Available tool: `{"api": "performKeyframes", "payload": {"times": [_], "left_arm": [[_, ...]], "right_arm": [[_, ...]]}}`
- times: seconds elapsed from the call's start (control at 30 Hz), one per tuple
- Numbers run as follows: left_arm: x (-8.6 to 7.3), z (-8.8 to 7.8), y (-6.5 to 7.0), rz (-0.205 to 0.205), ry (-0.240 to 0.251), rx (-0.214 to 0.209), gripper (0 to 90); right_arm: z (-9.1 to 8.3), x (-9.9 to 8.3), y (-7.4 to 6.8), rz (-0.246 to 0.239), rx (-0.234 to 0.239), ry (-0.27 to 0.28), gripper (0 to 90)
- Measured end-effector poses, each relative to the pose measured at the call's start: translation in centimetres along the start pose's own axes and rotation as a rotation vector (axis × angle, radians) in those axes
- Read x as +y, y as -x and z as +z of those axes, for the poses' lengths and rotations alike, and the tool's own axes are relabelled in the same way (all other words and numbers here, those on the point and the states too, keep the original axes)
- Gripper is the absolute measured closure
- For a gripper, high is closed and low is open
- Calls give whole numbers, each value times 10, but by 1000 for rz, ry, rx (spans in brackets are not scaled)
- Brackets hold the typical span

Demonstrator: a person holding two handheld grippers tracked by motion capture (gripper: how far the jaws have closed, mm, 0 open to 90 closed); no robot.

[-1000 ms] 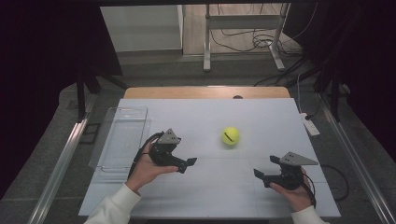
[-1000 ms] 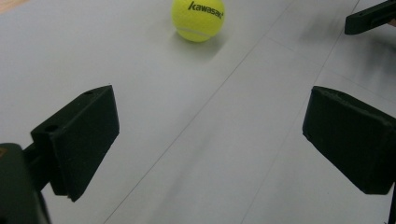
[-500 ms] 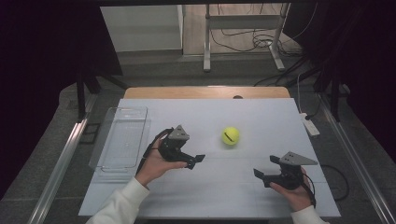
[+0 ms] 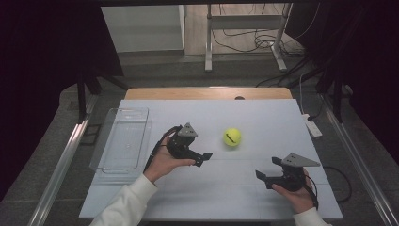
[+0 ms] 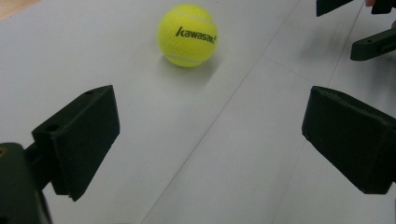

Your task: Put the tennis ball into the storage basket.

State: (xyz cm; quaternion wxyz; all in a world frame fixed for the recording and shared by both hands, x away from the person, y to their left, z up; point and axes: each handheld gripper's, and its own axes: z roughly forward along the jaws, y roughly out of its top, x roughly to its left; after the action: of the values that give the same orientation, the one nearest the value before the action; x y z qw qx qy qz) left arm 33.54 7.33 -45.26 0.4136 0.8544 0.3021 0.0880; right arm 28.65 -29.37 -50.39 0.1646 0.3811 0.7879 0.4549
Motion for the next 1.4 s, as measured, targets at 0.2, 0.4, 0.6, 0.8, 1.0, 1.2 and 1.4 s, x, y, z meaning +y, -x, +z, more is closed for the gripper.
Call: {"api": "performKeyframes", "payload": {"times": [0.2, 0.4, 0.6, 0.8, 1.0, 1.2, 1.4], "left_arm": [[4, 4, 0, 7, -2, -4, 46], [9, 10, 1, 15, -9, -11, 47], [13, 17, 1, 14, -13, -19, 47], [17, 22, 0, 5, -10, -32, 47], [21, 27, -1, 5, -14, -33, 47], [24, 33, -2, 1, -17, -35, 48], [26, 38, -3, -4, -24, -35, 47]], "right_arm": [[0, 0, 0, 1, -2, -2, 107], [0, 0, 0, 1, -1, -4, 107], [0, -1, 0, 0, -3, -5, 107], [0, -1, 0, 3, -2, -4, 107], [0, -1, 0, 1, -2, -2, 107], [0, -1, 1, 0, -2, -4, 107], [0, -1, 1, 2, -2, -3, 107]]}}
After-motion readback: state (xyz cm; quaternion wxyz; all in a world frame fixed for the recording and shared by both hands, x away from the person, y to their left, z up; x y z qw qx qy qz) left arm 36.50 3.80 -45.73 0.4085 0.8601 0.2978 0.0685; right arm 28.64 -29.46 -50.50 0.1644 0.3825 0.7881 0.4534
